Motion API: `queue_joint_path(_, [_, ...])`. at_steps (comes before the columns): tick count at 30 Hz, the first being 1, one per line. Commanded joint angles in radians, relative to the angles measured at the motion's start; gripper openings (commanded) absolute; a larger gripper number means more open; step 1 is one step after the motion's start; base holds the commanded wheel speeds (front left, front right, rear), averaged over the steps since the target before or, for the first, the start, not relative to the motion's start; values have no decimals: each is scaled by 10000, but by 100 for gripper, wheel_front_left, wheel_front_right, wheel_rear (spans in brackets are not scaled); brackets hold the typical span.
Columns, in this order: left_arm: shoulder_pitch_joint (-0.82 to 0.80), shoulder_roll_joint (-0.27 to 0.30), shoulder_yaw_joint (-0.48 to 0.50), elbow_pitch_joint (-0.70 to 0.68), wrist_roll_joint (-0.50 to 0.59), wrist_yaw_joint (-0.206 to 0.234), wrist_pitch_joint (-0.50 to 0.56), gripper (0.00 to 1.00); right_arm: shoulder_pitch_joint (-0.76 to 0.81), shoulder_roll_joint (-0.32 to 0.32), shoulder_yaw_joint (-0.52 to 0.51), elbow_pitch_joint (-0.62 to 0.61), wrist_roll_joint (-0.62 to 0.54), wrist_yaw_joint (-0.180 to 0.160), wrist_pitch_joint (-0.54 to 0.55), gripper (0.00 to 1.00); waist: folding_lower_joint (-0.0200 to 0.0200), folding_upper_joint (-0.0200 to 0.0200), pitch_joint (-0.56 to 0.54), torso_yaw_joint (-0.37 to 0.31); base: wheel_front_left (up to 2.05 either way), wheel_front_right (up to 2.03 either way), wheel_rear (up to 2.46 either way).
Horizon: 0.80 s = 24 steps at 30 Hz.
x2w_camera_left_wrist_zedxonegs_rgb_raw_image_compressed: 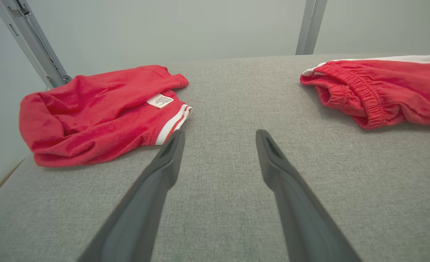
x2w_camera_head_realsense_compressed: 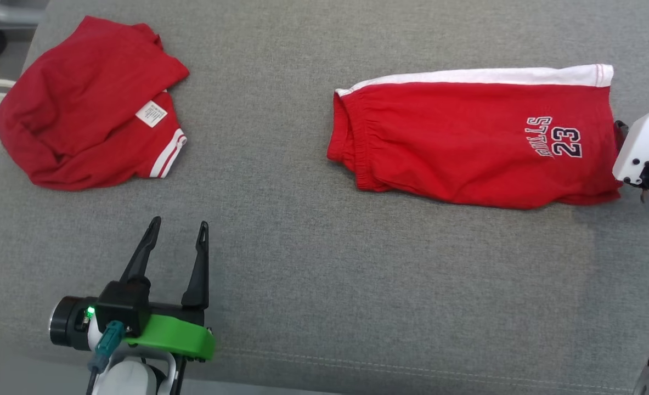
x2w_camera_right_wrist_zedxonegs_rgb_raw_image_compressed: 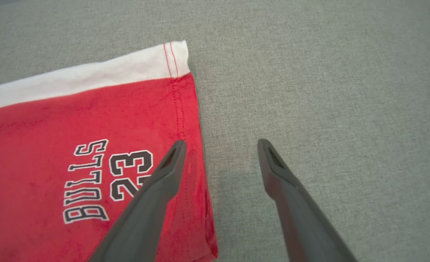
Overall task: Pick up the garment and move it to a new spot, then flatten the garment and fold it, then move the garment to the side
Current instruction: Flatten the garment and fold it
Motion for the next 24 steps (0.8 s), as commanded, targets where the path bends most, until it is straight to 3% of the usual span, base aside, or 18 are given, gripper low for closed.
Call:
queue_joint_path(1, [-186,55,8,-12,46,-11,-64,100,-156,-37,-63,122,-51,-11,88,100,0,0,593,558,0,0,0])
queue_joint_path(10, [-274,35,11,31,-26,0,-76,100,-359,173,-508,1047,-221,-6,1078,98,0,0,873,739,0,0,0])
queue_joint_path(12, [-281,-1,-15,54,-33,7,-81,100,-329,274,-660,1133,-334,-6,1378,74,0,0,856,737,0,0,0])
queue_joint_path(13, [-286,-15,-30,72,-34,7,-81,100,-331,306,-740,1111,-411,-6,1449,47,0,0,846,732,0,0,0])
queue_joint_path(14, [-293,-26,-45,87,-33,3,-84,100,-306,342,-830,1079,-494,-6,1514,14,0,0,831,726,0,0,0])
queue_joint_path(15, [-295,-28,-56,110,-33,-5,-84,100,-292,370,-913,1031,-572,-6,1550,0,0,0,810,719,0,0,0])
queue_joint_path(24, [-95,-21,-129,294,-56,-67,-79,100,-250,321,-1667,312,-1674,-17,1020,0,0,0,352,602,0,0,0])
